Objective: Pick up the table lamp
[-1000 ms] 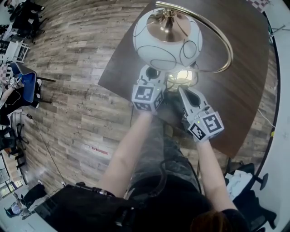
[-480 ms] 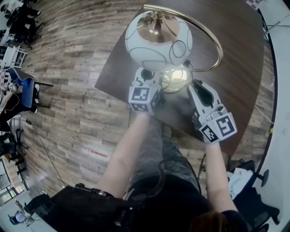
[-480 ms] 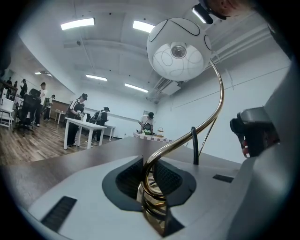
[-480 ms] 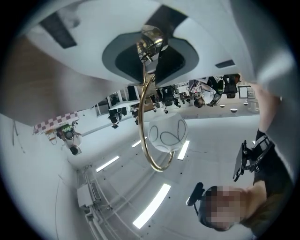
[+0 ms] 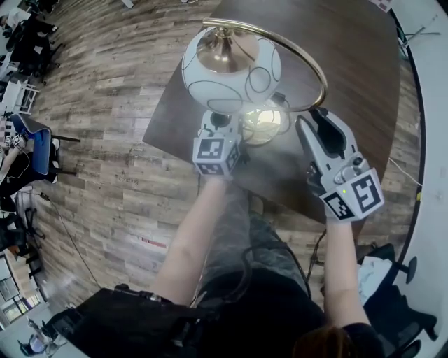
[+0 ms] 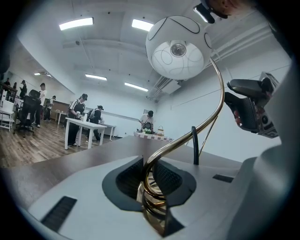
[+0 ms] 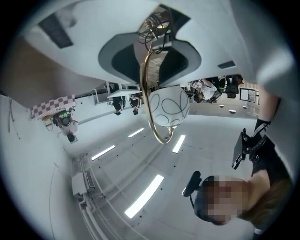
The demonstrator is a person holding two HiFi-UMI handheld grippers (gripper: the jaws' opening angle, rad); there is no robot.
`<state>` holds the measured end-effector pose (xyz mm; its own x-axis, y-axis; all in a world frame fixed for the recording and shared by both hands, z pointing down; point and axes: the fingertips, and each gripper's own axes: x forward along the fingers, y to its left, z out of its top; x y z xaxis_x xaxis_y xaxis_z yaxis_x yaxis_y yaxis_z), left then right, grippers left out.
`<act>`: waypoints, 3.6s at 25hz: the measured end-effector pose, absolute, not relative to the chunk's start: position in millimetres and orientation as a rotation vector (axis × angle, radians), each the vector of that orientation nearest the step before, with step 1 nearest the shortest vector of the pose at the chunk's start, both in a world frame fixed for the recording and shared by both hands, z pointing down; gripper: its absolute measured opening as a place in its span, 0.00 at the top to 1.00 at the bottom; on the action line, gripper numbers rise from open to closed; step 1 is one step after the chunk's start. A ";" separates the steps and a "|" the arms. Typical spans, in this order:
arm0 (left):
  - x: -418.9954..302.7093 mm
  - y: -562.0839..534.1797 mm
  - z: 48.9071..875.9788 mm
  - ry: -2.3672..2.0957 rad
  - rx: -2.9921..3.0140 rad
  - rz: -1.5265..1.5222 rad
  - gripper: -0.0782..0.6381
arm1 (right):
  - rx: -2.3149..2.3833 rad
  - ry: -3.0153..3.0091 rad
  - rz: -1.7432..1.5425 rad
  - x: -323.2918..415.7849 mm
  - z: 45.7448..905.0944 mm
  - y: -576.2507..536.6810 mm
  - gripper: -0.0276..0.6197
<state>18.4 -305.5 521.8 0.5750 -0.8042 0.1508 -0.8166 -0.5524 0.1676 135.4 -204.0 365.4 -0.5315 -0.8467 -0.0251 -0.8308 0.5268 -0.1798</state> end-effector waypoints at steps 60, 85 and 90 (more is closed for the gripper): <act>18.6 -304.9 522.4 -1.340 2.581 0.112 0.82 | -1.063 2.769 0.088 86.4 229.4 -236.1 0.88; 25.9 -295.6 512.1 -1.359 2.617 0.175 0.83 | -0.962 2.752 0.010 94.4 217.7 -226.1 0.89; 24.2 -295.5 509.8 -1.360 2.601 0.188 0.83 | -0.961 2.754 0.002 93.6 214.9 -226.1 0.89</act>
<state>24.2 -295.5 509.8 0.5684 -0.7971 0.2038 -0.8225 -0.5564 0.1176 93.6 -226.1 214.9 -0.7604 -0.6141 -0.2112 -0.6144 0.7857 -0.0725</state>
